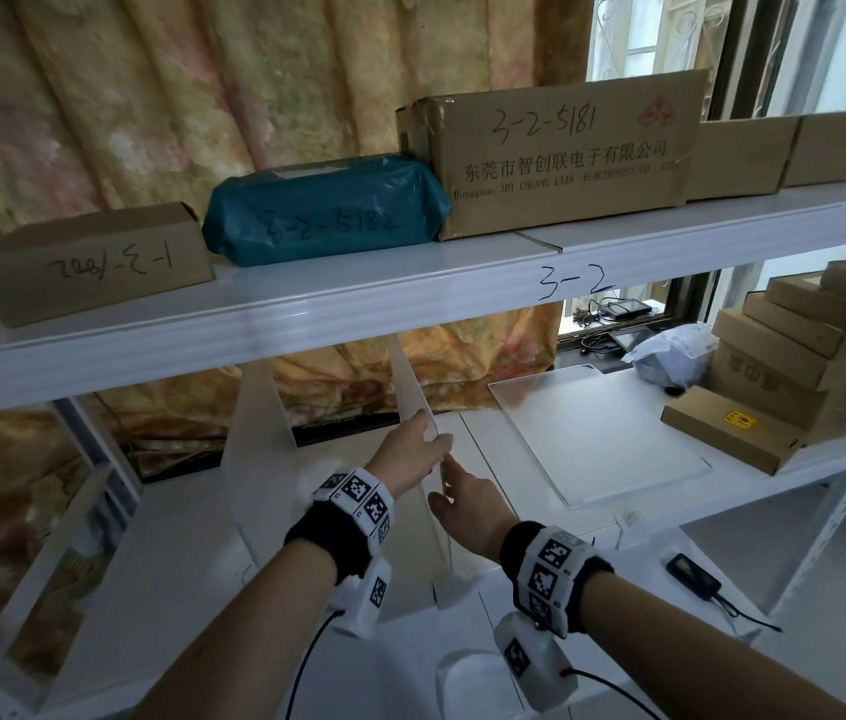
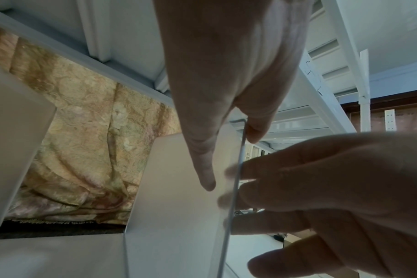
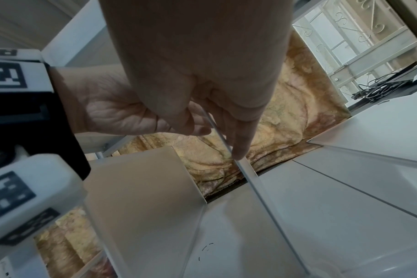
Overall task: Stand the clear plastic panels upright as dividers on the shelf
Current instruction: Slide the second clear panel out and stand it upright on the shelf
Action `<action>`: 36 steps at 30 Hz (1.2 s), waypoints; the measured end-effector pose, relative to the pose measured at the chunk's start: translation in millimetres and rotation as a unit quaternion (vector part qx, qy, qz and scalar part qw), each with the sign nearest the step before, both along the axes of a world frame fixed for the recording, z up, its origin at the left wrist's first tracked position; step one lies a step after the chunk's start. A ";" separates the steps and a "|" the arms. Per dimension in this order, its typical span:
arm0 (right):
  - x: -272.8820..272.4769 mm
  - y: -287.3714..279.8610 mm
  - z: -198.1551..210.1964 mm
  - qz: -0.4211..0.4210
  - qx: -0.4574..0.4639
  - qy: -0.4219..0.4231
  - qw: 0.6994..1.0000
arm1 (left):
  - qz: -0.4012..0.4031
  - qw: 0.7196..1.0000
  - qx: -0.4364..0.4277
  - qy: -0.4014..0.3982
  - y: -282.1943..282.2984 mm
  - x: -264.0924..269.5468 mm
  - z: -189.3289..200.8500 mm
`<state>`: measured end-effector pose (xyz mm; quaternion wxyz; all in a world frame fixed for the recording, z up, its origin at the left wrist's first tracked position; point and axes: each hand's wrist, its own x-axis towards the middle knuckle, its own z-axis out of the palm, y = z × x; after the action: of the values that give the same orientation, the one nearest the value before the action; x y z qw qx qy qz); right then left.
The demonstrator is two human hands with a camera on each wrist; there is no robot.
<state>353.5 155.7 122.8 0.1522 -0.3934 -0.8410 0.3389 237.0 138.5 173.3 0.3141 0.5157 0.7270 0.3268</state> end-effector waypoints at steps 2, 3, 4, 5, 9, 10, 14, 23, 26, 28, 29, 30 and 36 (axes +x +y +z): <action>1.4 0.5 2.9 0.001 -0.003 -0.011 1.000 | -0.002 1.000 0.005 0.011 -1.1 1.0 2.1; 2.5 2.0 3.4 0.004 -0.004 -0.015 1.000 | -0.005 1.000 0.011 0.020 -1.2 1.8 3.4; 4.3 4.0 3.2 0.009 -0.003 -0.018 1.000 | -0.007 1.000 0.017 0.024 -0.5 2.7 4.5; 5.8 6.3 2.9 0.015 -0.005 -0.020 1.000 | -0.010 0.999 0.026 0.020 0.4 2.4 5.0; 14.0 21.2 0.1 0.017 -0.026 -0.016 0.999 | 0.026 0.995 0.094 0.028 0.6 9.7 12.6; 16.8 26.4 0.4 0.023 -0.028 -0.010 0.999 | 0.045 0.991 0.118 0.036 4.3 13.0 14.9; 33.2 46.8 5.1 0.052 -0.030 0.028 0.998 | 0.071 0.988 0.131 0.049 27.0 28.0 27.8; 138.8 157.6 -29.3 0.071 -0.042 -0.014 0.996 | 0.052 0.996 0.075 -0.001 127.1 131.0 7.2; 183.4 208.0 -42.3 0.064 -0.043 -0.040 0.996 | 0.096 0.992 0.064 -0.060 162.9 159.4 -14.3; 202.1 233.8 -52.5 0.060 -0.053 -0.050 0.996 | 0.143 0.985 0.044 -0.086 175.0 166.9 -31.4; 212.3 246.9 -61.0 0.062 -0.054 -0.064 0.995 | 0.167 0.981 0.024 -0.092 181.2 172.6 -45.6; 219.6 256.0 -69.3 0.065 -0.051 -0.078 0.994 | 0.176 0.980 0.005 -0.088 181.6 178.7 -55.3; 247.4 279.2 -122.3 0.136 -0.040 -0.168 0.976 | 0.119 0.987 -0.103 -0.016 172.0 197.0 -123.9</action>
<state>600.9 434.9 0.4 -0.0545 -0.3329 -0.8858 0.3186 434.0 310.5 49.4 0.3363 0.3849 0.8079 0.2932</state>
